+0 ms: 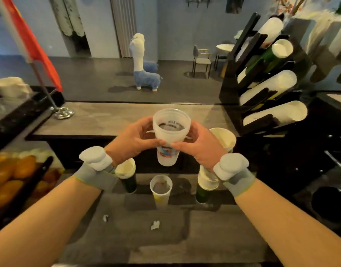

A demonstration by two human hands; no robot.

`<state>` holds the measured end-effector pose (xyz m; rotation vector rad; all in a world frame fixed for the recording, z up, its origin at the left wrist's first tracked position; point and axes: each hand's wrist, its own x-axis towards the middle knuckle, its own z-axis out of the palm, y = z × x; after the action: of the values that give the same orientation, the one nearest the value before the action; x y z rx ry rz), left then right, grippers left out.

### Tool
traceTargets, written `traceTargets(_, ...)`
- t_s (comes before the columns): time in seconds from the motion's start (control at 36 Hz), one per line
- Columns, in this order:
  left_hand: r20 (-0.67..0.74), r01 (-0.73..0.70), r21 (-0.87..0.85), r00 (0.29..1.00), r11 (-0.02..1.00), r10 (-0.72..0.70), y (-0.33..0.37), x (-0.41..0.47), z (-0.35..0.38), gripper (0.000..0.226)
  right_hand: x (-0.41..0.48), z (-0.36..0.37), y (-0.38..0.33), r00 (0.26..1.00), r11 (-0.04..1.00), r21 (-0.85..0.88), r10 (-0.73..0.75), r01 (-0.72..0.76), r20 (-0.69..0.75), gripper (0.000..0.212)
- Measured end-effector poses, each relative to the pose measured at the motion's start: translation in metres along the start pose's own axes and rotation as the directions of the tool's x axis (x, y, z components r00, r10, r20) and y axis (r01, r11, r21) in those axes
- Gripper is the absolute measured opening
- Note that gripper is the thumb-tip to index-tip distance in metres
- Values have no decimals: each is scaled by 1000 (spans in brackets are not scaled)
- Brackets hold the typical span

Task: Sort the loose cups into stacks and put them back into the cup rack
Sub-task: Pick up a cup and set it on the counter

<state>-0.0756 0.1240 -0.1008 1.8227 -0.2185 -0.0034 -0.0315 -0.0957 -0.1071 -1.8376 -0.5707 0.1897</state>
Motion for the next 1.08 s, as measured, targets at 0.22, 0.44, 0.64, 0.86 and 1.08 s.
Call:
traceTargets(0.22,-66,167,74,984,983,-163,-84,-59,-11,68,-20,81,54,991,994,-28,103,-101,90,66)
traceTargets(0.44,-76,313,-5,947,950,-312,-164,-118,-10,74,-48,149,103,956,971,-26,237,-237,174,63)
traceTargets(0.64,-61,439,-17,896,898,-439,-223,-137,-20,79,-48,200,141,922,939,-99,342,-328,182,64)
traceTargets(0.86,-42,475,-35,878,879,-476,-262,-135,-25,81,-39,230,170,894,908,-121,416,-400,168,66)
traceTargets(1.08,-63,522,-2,851,853,-521,-294,-125,-35,85,-24,251,192,858,862,-169,499,-478,120,66)
